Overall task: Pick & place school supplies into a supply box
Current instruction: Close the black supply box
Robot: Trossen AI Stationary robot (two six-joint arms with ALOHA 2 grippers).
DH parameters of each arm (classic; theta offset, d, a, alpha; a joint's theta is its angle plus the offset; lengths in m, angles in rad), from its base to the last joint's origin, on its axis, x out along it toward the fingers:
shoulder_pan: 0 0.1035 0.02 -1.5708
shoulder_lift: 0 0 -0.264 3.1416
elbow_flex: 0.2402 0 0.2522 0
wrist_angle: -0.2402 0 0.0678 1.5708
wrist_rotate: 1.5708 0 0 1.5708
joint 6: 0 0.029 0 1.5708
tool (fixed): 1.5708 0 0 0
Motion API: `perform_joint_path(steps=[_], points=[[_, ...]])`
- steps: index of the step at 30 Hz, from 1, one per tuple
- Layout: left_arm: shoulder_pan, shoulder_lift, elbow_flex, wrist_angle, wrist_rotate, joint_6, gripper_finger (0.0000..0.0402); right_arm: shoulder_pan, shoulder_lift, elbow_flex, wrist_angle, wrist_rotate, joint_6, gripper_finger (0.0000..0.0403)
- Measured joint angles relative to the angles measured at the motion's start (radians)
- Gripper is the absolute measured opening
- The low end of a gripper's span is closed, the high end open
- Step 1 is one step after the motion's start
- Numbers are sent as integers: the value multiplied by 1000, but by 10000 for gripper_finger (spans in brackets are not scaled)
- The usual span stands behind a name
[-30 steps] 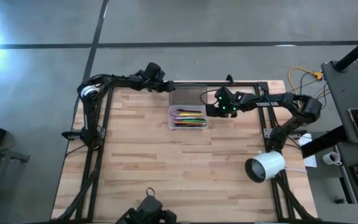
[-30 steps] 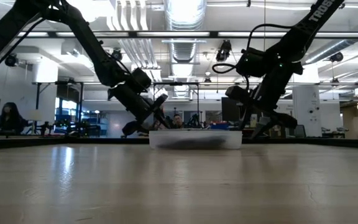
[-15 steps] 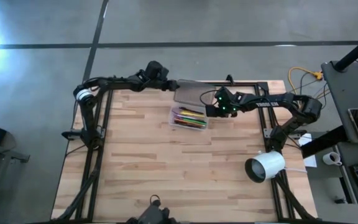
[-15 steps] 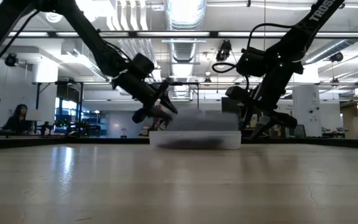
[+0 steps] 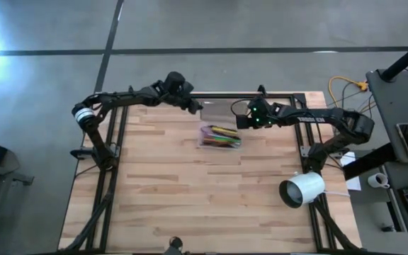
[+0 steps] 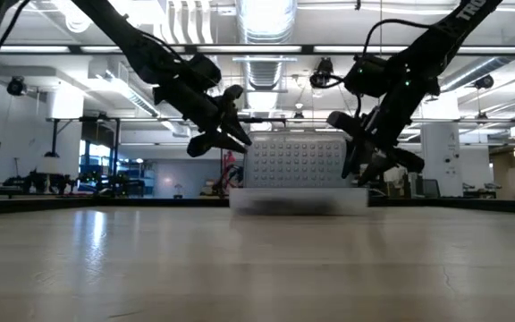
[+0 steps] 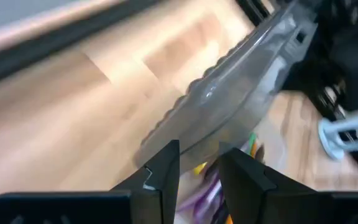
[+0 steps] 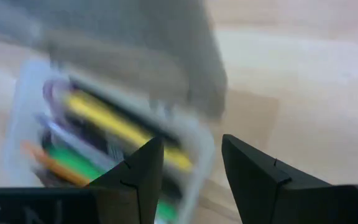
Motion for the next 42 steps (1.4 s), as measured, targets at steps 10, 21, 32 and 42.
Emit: perform_joint_path(steps=[10, 21, 32, 42], points=[[-93, 0, -78, 93, -7, 34, 92, 11, -116, -2, -27, 202, -5, 155], [-129, 0, -80, 189, -17, 45, 92, 23, -292, 1, -61, 283, -70, 155], [-164, 0, -80, 204, -15, 80, 92, 23, -537, 8, -209, 201, -68, 155], [-143, 25, -98, 149, -104, 46, 92, 23, -565, 5, -544, 106, 110, 155]])
